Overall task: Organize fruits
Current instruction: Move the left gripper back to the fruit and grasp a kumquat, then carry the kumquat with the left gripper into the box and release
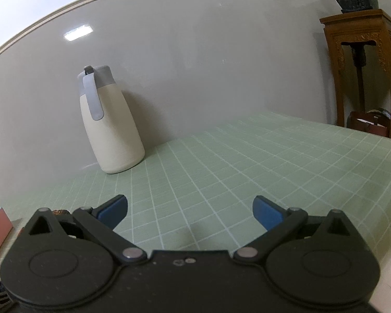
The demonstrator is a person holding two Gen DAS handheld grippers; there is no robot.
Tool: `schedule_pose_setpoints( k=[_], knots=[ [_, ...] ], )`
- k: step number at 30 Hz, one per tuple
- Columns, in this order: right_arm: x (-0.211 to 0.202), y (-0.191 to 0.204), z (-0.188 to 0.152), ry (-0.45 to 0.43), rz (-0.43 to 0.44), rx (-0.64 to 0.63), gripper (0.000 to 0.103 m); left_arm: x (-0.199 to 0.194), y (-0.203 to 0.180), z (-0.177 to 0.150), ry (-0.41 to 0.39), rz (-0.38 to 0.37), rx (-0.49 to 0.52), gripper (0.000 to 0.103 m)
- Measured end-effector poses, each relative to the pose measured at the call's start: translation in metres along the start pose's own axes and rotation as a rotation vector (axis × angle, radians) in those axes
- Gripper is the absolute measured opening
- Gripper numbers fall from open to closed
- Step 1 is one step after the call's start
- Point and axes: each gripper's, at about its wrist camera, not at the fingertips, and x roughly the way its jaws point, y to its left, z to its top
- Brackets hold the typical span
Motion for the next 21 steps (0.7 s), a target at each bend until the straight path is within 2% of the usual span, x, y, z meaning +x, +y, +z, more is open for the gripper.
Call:
schedule_pose_setpoints(
  k=[7,12,16,21],
  knots=[
    [0.000,0.002,0.000,-0.008,-0.005,-0.010,0.103,-0.002,0.002,0.001,-0.009,-0.001,-0.001,0.020],
    [0.000,0.004,0.000,0.000,0.005,-0.011,0.103,-0.012,0.007,0.004,-0.057,0.023,0.010,0.020],
    [0.000,0.011,0.000,0.001,0.025,-0.021,0.103,-0.023,0.021,0.010,-0.114,0.089,0.019,0.020],
    [0.003,0.027,-0.002,0.012,0.062,-0.033,0.103,-0.039,0.058,0.022,-0.180,0.210,0.014,0.020]
  ],
)
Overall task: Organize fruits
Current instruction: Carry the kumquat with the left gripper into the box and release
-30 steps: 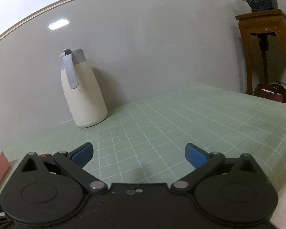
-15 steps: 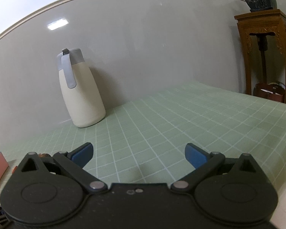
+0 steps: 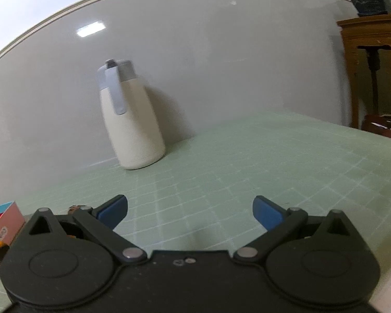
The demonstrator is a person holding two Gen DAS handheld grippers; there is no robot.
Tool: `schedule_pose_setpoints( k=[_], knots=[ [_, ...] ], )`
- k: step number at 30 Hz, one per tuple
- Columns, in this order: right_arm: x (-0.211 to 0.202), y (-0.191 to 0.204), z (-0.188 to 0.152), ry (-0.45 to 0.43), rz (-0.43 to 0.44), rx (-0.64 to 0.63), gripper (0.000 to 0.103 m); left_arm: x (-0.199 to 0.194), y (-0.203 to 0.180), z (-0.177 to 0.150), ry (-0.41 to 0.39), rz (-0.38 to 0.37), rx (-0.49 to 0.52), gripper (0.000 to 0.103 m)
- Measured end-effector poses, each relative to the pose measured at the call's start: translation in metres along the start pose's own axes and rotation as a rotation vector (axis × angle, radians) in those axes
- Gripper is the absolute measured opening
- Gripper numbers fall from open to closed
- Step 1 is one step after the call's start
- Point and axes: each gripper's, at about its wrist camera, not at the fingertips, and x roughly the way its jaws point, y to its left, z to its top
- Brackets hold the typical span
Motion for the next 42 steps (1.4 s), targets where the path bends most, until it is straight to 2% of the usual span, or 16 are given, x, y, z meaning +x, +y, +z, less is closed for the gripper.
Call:
schedule_pose_setpoints(
  k=[3,6,13,18,26,39,40,42],
  knots=[
    [0.003,0.015,-0.002,0.008,0.031,-0.016,0.103,0.006,0.032,0.005,-0.003,0.088,-0.022,0.020],
    [0.006,0.032,-0.006,0.019,0.065,-0.042,0.103,0.015,0.066,0.006,0.027,0.161,-0.067,0.020],
    [0.013,0.073,-0.015,0.048,0.135,-0.095,0.103,0.041,0.132,-0.003,0.128,0.277,-0.190,0.020],
    [0.019,0.099,-0.022,0.071,0.178,-0.124,0.103,0.054,0.159,-0.010,0.171,0.320,-0.216,0.020],
    [0.026,0.127,-0.030,0.099,0.228,-0.141,0.103,0.068,0.177,-0.019,0.234,0.314,-0.244,0.020],
    [0.033,0.139,-0.036,0.117,0.244,-0.158,0.103,0.070,0.183,-0.020,0.244,0.315,-0.270,0.021],
    [0.034,0.139,-0.036,0.117,0.242,-0.160,0.103,0.069,0.183,-0.020,0.243,0.314,-0.274,0.022],
    [0.034,0.139,-0.036,0.119,0.241,-0.159,0.103,0.068,0.184,-0.019,0.237,0.312,-0.283,0.032]
  ],
)
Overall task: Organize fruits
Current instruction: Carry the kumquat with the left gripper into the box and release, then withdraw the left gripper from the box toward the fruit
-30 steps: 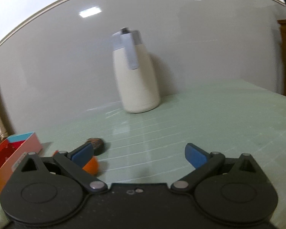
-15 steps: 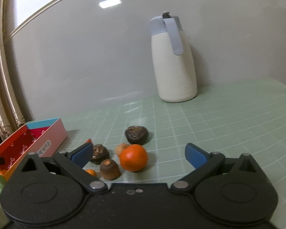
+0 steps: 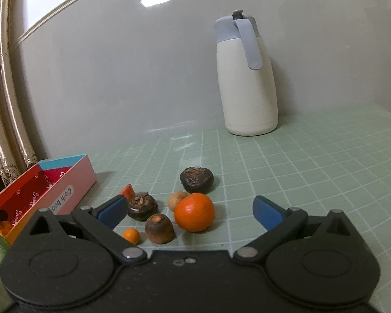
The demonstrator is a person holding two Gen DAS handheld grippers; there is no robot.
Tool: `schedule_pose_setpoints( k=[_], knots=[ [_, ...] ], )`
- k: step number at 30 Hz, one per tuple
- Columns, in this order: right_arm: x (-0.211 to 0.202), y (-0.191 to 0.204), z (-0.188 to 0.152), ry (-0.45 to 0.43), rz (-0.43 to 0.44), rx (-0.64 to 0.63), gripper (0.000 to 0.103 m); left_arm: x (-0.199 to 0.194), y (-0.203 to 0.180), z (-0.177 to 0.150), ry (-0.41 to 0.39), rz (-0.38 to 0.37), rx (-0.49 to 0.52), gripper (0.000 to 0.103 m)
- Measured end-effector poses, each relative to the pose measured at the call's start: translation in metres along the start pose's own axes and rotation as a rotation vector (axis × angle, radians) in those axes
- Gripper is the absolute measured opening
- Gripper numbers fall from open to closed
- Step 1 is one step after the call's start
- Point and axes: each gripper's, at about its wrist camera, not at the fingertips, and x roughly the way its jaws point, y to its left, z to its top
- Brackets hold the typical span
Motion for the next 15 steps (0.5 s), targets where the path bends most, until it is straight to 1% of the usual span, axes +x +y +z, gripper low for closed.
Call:
schedule_pose_setpoints(
  k=[1,2,3,7,10,15],
  knots=[
    [0.000,-0.001,0.000,0.002,0.000,0.002,0.103,-0.001,0.000,0.000,-0.005,0.004,-0.004,0.053],
    [0.000,-0.001,0.000,0.004,0.000,0.002,0.103,-0.004,0.000,0.000,-0.016,0.026,-0.011,0.081],
    [0.000,-0.001,-0.001,0.005,0.000,0.001,0.103,-0.007,0.000,0.000,-0.038,0.044,-0.015,0.087],
    [-0.001,-0.004,0.000,0.004,-0.009,-0.004,0.103,-0.022,-0.006,0.000,-0.112,0.047,0.015,0.087],
    [-0.001,-0.007,0.000,0.008,-0.015,-0.004,0.103,-0.028,-0.010,-0.001,-0.128,0.036,0.025,0.087],
    [-0.003,-0.011,0.000,0.005,-0.022,-0.013,0.103,-0.042,-0.013,-0.004,-0.176,0.024,0.037,0.093]
  ],
)
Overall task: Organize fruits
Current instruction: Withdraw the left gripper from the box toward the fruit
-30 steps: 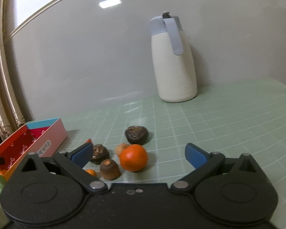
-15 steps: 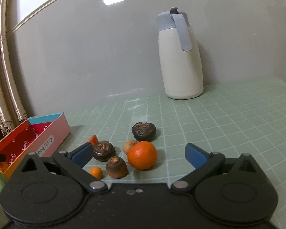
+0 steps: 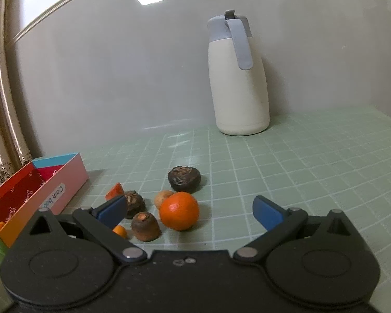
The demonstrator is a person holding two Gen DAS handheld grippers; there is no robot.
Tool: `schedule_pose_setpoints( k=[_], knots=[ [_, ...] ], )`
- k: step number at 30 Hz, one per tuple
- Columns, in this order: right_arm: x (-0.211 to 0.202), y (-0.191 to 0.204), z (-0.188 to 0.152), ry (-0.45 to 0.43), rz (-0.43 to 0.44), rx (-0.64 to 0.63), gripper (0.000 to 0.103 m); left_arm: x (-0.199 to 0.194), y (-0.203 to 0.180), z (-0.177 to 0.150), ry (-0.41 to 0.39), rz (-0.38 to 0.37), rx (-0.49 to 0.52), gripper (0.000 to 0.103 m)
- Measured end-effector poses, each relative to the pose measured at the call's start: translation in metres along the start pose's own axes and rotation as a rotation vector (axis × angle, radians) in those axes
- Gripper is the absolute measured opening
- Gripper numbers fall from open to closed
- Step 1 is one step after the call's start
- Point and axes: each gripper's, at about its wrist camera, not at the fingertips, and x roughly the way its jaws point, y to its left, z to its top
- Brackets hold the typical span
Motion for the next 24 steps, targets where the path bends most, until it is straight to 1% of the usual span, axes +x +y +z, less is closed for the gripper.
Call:
schedule_pose_setpoints(
  k=[7,12,17,19,24],
  knots=[
    [-0.003,-0.002,-0.001,0.008,0.012,-0.037,0.103,-0.018,-0.010,-0.004,-0.039,-0.019,0.033,0.094],
    [-0.004,-0.006,0.000,0.014,0.019,-0.020,0.102,-0.031,-0.016,-0.009,-0.048,-0.035,0.052,0.096],
    [-0.002,-0.007,0.003,0.027,0.034,0.001,0.092,-0.044,-0.020,-0.017,-0.057,-0.048,0.091,0.099],
    [0.001,-0.006,0.003,0.037,0.035,0.004,0.086,-0.048,-0.020,-0.021,-0.045,-0.057,0.092,0.100],
    [0.012,-0.005,0.005,0.071,0.039,0.031,0.083,-0.059,-0.017,-0.030,-0.038,-0.060,0.107,0.103]
  ],
)
